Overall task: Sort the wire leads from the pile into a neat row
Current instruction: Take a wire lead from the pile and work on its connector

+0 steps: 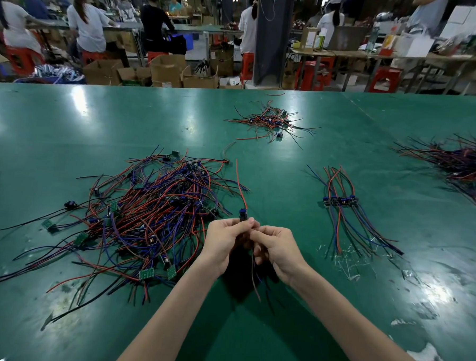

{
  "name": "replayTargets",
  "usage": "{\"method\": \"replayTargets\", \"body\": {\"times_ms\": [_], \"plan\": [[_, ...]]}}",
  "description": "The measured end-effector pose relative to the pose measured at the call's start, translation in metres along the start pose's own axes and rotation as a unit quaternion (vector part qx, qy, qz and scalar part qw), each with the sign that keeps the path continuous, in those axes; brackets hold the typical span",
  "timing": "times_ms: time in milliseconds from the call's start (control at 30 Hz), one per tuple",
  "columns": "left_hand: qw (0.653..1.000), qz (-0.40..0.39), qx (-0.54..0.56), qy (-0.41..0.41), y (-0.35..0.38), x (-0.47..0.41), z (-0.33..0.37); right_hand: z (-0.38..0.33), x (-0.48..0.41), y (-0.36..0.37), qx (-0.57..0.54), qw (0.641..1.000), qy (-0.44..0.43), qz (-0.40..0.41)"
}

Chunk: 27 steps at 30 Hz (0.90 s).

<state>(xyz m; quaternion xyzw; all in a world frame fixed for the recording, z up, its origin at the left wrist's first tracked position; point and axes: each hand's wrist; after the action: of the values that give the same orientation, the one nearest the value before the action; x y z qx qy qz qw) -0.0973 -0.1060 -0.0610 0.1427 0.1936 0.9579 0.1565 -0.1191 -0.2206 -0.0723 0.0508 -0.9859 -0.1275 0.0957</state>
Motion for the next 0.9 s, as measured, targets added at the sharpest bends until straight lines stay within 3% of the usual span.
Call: {"method": "replayTargets", "body": {"times_ms": [367,900], "plan": [[0.996,0.033,-0.034,0.079,-0.009,-0.005,0.005,-0.008,0.007,0.004,0.007,0.992,0.109,-0.063],[0.99,0.083,0.003,0.111,-0.034,-0.012,0.017,-0.007,0.019,0.008,0.115,0.964,0.115,-0.209]]}}
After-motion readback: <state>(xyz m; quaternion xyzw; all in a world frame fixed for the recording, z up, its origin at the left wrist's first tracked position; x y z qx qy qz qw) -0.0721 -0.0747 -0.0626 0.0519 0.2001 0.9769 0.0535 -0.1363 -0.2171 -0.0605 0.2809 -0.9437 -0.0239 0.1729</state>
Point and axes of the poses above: each hand's wrist, its own x-axis away from the middle knuckle, its own y-axis out of the palm, z = x × y, and after that the axes turned 10 degrees about -z, right-handed
